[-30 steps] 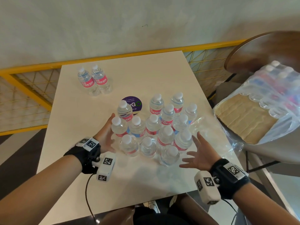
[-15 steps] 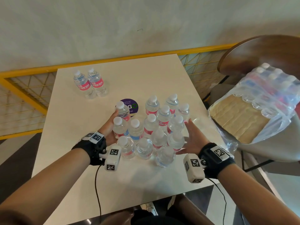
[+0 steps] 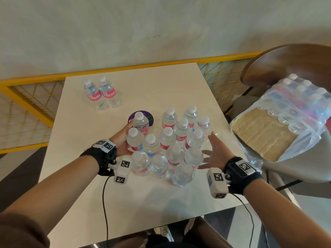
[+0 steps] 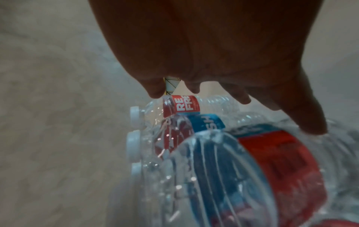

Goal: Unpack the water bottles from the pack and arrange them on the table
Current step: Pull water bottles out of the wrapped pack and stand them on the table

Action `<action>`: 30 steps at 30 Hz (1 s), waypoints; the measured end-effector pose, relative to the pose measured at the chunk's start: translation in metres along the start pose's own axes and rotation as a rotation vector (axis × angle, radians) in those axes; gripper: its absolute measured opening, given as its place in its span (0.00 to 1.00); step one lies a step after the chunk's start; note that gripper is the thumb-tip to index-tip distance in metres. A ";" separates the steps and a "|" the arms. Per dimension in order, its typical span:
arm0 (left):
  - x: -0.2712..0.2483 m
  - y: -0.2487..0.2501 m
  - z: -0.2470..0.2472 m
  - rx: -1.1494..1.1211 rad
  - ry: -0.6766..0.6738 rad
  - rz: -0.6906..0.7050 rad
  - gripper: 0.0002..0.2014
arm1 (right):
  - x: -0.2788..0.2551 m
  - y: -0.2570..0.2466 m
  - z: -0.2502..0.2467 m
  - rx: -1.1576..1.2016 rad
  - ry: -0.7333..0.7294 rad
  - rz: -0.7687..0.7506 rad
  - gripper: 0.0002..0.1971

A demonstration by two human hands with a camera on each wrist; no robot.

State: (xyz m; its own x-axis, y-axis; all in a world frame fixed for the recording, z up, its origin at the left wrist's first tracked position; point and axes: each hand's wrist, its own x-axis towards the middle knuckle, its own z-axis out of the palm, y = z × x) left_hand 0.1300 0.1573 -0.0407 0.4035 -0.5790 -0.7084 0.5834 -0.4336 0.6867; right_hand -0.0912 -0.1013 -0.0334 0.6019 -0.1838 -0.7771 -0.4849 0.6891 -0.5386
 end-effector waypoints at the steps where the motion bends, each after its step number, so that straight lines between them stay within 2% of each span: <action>1: 0.000 -0.004 -0.004 0.000 0.030 -0.006 0.42 | -0.001 0.003 -0.005 0.003 0.024 0.007 0.37; 3: -0.011 -0.012 -0.006 0.036 0.117 0.003 0.40 | -0.006 0.013 -0.014 -0.010 0.065 0.032 0.35; 5: -0.019 -0.029 -0.012 0.096 0.207 0.104 0.28 | -0.015 0.028 -0.024 -0.095 0.078 0.062 0.32; 6: -0.024 -0.040 -0.017 0.151 0.233 0.158 0.27 | -0.019 0.036 -0.028 -0.177 0.075 0.067 0.31; 8: -0.032 -0.061 -0.031 0.400 0.215 0.230 0.38 | -0.026 0.053 -0.034 -0.380 0.058 0.065 0.42; 10: -0.042 -0.072 -0.036 0.719 0.125 0.274 0.52 | -0.026 0.064 -0.035 -0.566 0.021 0.048 0.54; 11: -0.046 -0.073 -0.034 0.793 0.064 0.299 0.56 | -0.026 0.066 -0.032 -0.622 -0.003 0.039 0.58; 14: -0.044 -0.074 -0.016 0.784 -0.032 0.361 0.66 | -0.021 0.069 -0.015 -0.811 -0.041 -0.088 0.62; 17: -0.038 -0.069 -0.002 0.727 0.013 0.409 0.70 | -0.014 0.073 -0.003 -0.987 -0.045 -0.327 0.63; 19: -0.036 -0.067 0.002 0.676 0.021 0.431 0.70 | -0.012 0.076 0.000 -1.028 -0.036 -0.415 0.64; 22: -0.032 -0.069 0.006 0.674 0.018 0.464 0.72 | -0.008 0.082 0.000 -1.074 -0.001 -0.484 0.69; 25: -0.032 -0.069 0.006 0.675 0.025 0.485 0.69 | -0.003 0.088 -0.006 -1.128 0.075 -0.490 0.75; 27: -0.035 -0.069 0.001 0.681 0.041 0.488 0.68 | 0.000 0.092 -0.012 -1.162 0.095 -0.503 0.76; 30: -0.037 -0.068 -0.003 0.689 0.081 0.447 0.74 | -0.008 0.096 -0.010 -1.183 0.074 -0.529 0.75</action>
State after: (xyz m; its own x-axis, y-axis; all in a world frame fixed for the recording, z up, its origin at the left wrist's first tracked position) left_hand 0.0775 0.2100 -0.0621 0.5597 -0.7573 -0.3364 -0.1966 -0.5157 0.8339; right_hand -0.1488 -0.0405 -0.0825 0.8735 -0.3059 -0.3788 -0.4862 -0.5053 -0.7130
